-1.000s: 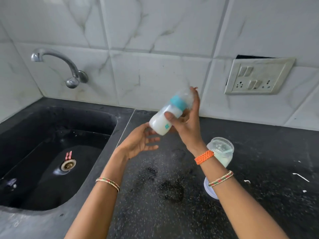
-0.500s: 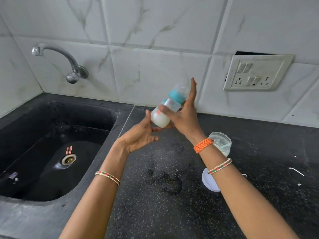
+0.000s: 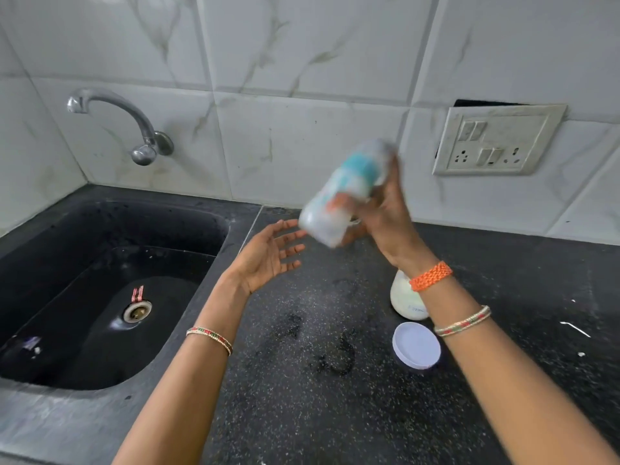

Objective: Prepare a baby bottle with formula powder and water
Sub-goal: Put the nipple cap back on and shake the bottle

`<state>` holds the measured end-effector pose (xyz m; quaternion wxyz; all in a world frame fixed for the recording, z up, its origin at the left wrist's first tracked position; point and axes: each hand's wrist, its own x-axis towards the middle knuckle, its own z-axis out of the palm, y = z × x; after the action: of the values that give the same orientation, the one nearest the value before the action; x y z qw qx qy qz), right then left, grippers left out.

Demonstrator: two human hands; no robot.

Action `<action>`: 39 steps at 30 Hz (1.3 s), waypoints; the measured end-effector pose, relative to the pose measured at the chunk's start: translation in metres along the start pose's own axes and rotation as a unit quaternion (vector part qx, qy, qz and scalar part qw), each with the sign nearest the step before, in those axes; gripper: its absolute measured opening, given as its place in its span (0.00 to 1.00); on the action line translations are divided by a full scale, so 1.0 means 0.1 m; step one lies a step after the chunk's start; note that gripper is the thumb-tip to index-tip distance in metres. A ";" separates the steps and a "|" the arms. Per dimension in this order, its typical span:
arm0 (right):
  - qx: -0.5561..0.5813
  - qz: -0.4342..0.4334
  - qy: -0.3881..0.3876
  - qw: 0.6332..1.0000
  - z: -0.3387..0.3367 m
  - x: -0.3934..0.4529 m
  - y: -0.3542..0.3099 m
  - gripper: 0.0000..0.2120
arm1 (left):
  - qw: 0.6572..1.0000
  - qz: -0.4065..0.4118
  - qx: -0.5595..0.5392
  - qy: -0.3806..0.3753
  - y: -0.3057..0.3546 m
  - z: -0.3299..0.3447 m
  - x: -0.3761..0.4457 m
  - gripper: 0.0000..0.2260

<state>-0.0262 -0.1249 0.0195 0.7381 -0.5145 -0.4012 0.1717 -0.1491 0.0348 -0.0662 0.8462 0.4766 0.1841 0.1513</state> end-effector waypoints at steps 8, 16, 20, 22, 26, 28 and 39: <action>0.002 -0.014 0.094 0.995 0.07 -0.12 0.13 0.47 | 0.999 0.023 -0.018 -0.028 0.03 0.05 0.04 0.13; 0.059 0.010 0.107 0.992 0.16 -0.08 0.10 0.41 | 0.999 0.042 -0.028 -0.022 0.07 0.05 0.04 0.13; 0.157 0.044 0.123 0.979 0.10 -0.03 0.01 0.36 | 0.998 0.049 -0.028 -0.016 0.11 0.04 0.04 0.12; 0.233 0.012 0.223 0.947 0.01 0.05 0.05 0.35 | 0.998 0.049 -0.036 -0.014 0.09 0.04 0.04 0.12; -0.031 0.023 0.014 0.999 -0.03 -0.11 0.20 0.42 | 0.999 0.029 -0.023 -0.022 0.08 0.11 0.05 0.11; 0.000 0.005 0.070 0.998 -0.11 -0.06 0.16 0.43 | 0.999 0.031 -0.022 -0.021 0.09 0.12 0.05 0.11; 0.169 -0.014 0.208 0.963 -0.30 -0.04 0.04 0.38 | 1.000 0.016 -0.014 -0.014 0.10 0.13 0.02 0.12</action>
<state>-0.0045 -0.1445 0.0094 0.8840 -0.4009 -0.2107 0.1157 -0.1425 0.0307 -0.0516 0.8529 0.4695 0.1623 0.1605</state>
